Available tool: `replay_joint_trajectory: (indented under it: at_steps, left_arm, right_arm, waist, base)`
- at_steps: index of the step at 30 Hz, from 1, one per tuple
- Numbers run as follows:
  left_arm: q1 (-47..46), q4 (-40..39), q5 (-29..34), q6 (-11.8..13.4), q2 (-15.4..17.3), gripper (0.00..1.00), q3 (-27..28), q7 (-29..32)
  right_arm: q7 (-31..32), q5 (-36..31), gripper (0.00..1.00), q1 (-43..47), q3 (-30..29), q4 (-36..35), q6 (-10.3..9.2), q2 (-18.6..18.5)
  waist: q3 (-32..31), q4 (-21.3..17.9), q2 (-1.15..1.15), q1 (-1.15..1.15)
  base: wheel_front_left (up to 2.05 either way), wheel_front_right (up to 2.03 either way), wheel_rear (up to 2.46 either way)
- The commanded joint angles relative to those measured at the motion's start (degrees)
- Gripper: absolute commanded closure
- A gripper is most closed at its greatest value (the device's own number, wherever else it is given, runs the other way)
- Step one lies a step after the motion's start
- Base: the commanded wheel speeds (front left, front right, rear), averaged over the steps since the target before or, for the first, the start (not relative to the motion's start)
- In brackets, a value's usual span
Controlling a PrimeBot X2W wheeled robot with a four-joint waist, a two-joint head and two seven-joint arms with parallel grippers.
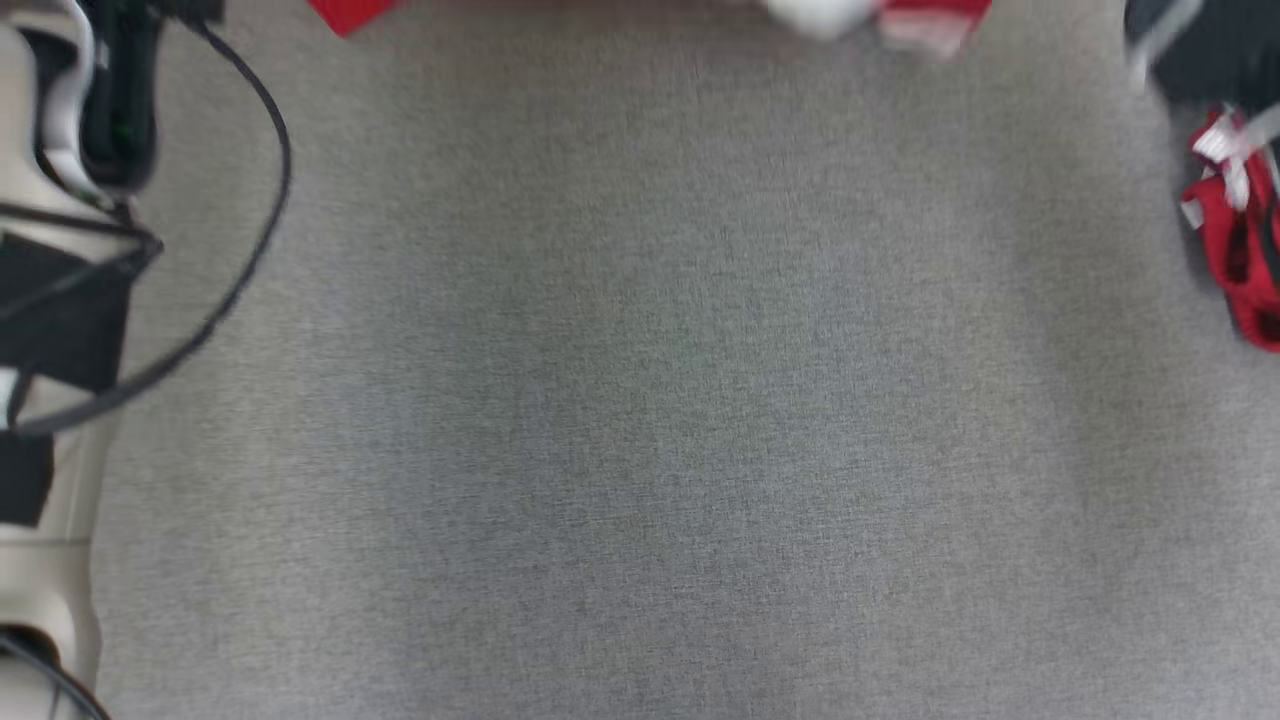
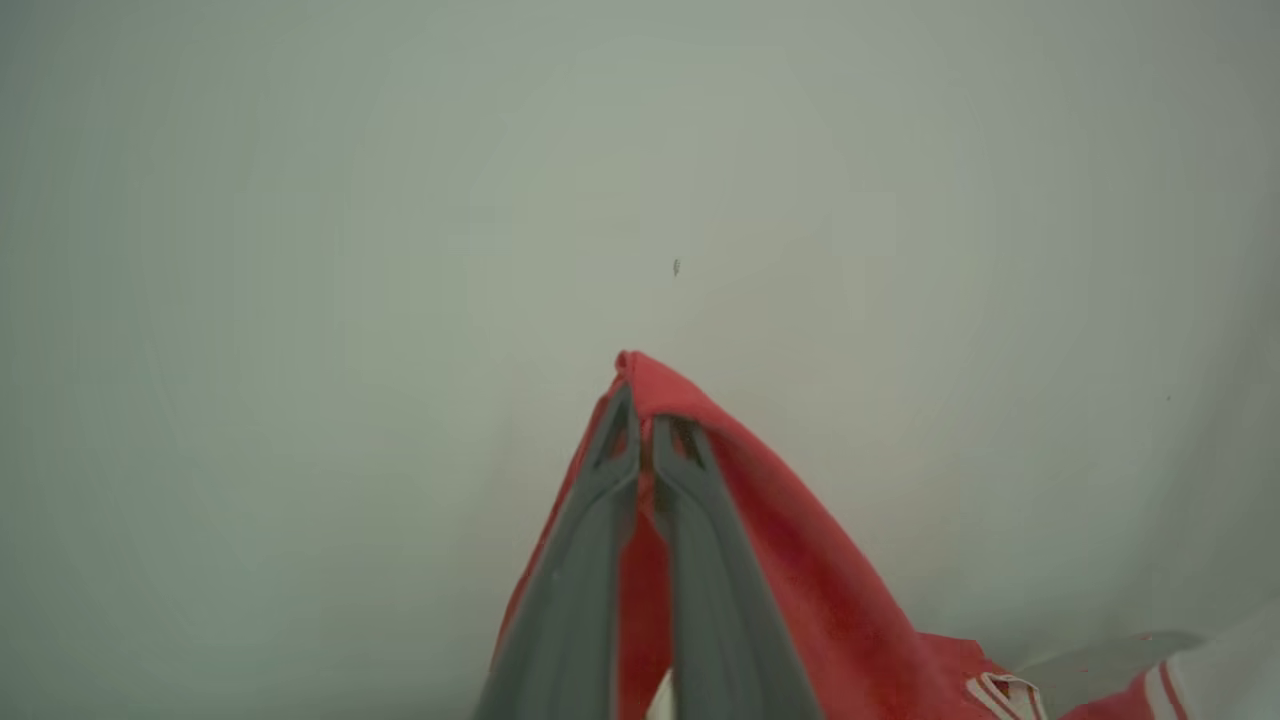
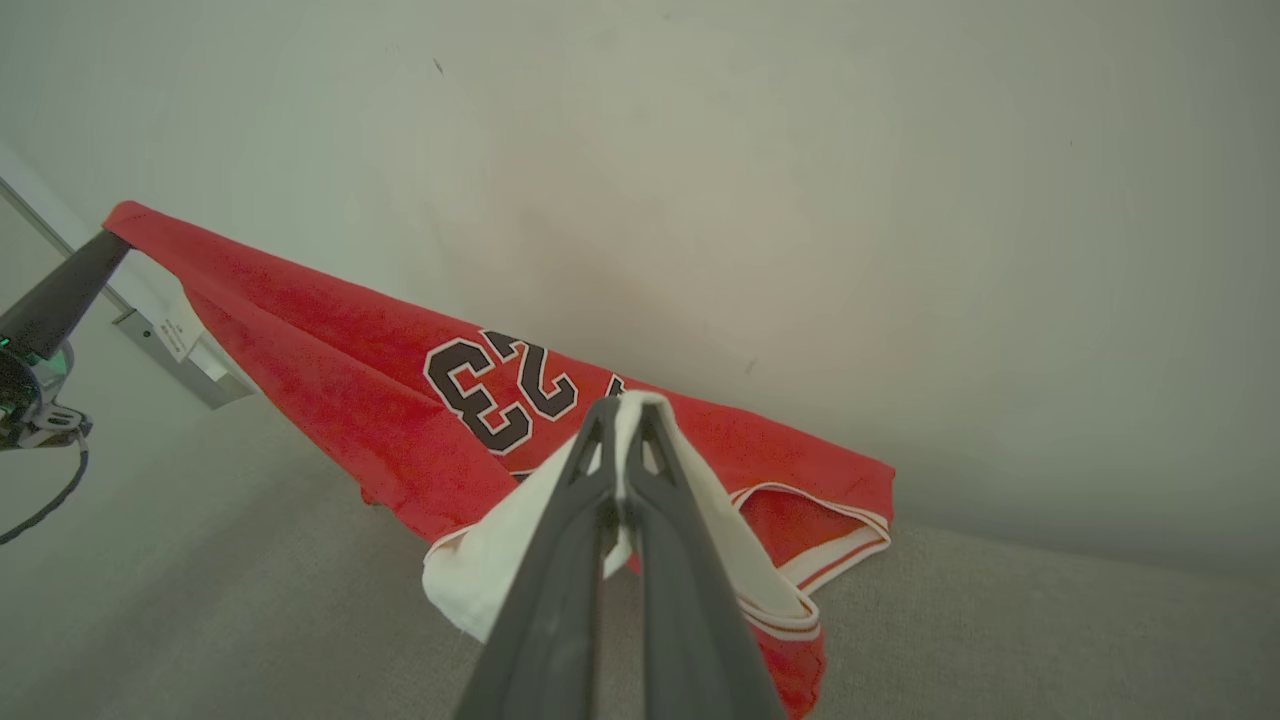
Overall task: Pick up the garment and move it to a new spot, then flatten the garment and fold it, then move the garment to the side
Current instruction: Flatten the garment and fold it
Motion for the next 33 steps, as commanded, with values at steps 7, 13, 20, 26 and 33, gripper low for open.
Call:
replay_joint_trajectory:
  at_steps: [7,13,20,26,33]
  left_arm:
    - [15.6,-9.9,-7.3,1.1,1.8,1.0,-0.5,9.1]
    - [34.8,-25.8,-11.6,10.1,3.5,1.0,1.0,17.9]
    - [54.4,-42.3,-12.6,20.5,6.3,1.0,3.3,22.3]
    - [63.9,-47.2,-14.0,24.2,5.3,1.0,3.5,22.3]
    - [68.9,-47.7,-14.4,25.5,3.9,1.0,3.0,21.0]
  right_arm:
    - [21.8,2.8,1.0,19.5,-7.3,-16.5,-0.02,-5.5]
    - [34.7,0.7,1.0,33.9,-15.3,-25.0,-0.02,-3.0]
    - [48.2,-0.1,1.0,46.4,-23.1,-33.4,-0.02,1.5]
    - [58.2,-1.3,1.0,52.7,-26.8,-38.5,-0.02,5.2]
    - [67.1,-4.2,1.0,58.1,-29.3,-42.8,0.0,7.8]
  waist:
    - [-7.1,2.2,0.0,0.01]
    - [-12.9,4.1,0.0,0.01]
    - [-17.8,5.6,0.0,0.01]
    - [-19.2,6.2,0.0,0.01]
    - [-20.1,6.5,0.0,0.01]
  base:
    - [0.0,0.0,0.0]
    - [0.0,0.0,0.0]
    - [0.0,0.0,0.0]
    - [0.0,0.0,0.0]
    - [0.0,0.0,0.0]
